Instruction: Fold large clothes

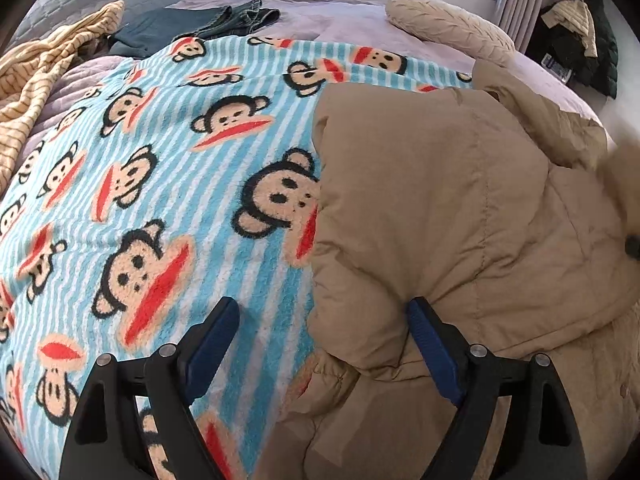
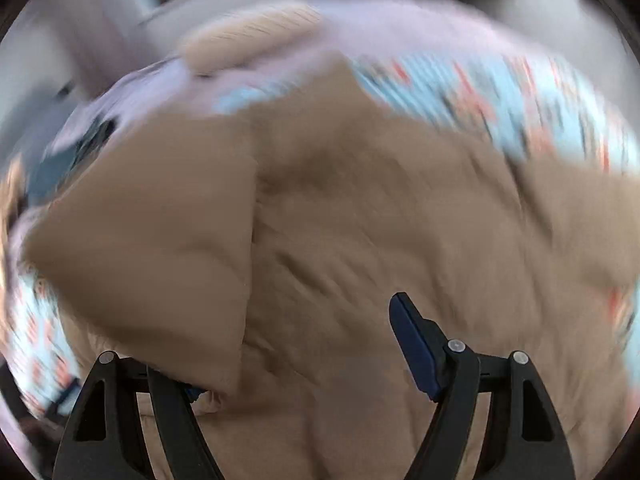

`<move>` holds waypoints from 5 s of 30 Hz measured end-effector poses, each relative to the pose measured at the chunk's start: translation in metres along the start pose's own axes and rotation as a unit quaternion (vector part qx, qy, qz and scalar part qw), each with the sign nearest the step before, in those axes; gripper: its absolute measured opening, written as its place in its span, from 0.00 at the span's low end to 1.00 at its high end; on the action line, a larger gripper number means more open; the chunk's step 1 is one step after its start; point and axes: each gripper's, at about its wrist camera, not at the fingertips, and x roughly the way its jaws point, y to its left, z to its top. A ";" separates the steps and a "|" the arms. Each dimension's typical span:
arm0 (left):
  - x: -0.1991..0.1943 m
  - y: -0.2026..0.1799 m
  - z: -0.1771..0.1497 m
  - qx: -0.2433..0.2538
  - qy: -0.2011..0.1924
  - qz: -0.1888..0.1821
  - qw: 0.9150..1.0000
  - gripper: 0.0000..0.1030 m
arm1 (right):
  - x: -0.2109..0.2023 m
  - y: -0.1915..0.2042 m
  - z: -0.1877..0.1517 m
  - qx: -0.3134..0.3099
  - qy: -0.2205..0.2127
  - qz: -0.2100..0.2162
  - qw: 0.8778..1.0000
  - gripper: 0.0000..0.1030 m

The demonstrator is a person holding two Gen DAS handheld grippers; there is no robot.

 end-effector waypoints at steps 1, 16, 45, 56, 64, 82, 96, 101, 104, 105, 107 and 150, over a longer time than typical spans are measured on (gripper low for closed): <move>-0.002 0.000 0.003 0.002 0.006 0.001 1.000 0.84 | 0.003 -0.017 0.000 0.035 0.011 0.019 0.999 0.78; -0.027 0.008 0.065 0.020 -0.032 -0.040 0.999 0.62 | -0.057 -0.013 0.009 -0.046 -0.043 0.042 0.997 0.34; -0.069 -0.130 0.002 0.093 0.032 -0.034 0.995 0.69 | -0.072 -0.130 -0.021 0.066 0.054 0.068 0.994 0.67; -0.096 -0.237 -0.037 0.145 0.050 -0.079 0.985 0.99 | -0.103 -0.223 -0.027 0.159 0.031 0.078 0.984 0.78; -0.094 -0.290 -0.050 0.171 0.065 -0.077 0.980 0.99 | -0.116 -0.296 -0.010 0.212 -0.005 0.079 0.974 1.00; -0.080 -0.362 -0.054 0.154 0.110 -0.077 0.979 0.99 | -0.127 -0.441 0.063 0.323 -0.099 0.088 0.937 1.00; -0.077 -0.382 -0.045 0.155 0.105 -0.074 0.980 0.99 | -0.101 -0.489 0.107 0.438 -0.136 0.222 0.860 0.98; -0.078 -0.372 -0.036 0.141 0.099 -0.070 0.983 0.99 | -0.072 -0.488 0.106 0.477 -0.072 0.232 0.845 0.29; -0.079 -0.363 -0.031 0.133 0.095 -0.069 0.984 0.99 | -0.064 -0.486 0.103 0.490 -0.074 0.244 0.833 0.10; -0.079 -0.358 -0.029 0.130 0.094 -0.068 0.985 0.99 | -0.065 -0.483 0.105 0.486 -0.080 0.249 0.834 0.09; -0.078 -0.349 -0.027 0.124 0.096 -0.073 0.985 0.99 | -0.068 -0.471 0.111 0.467 -0.088 0.269 0.838 0.08; -0.046 -0.117 0.031 -0.021 0.036 -0.080 0.996 0.99 | -0.015 -0.062 0.061 0.046 0.035 0.181 0.982 0.76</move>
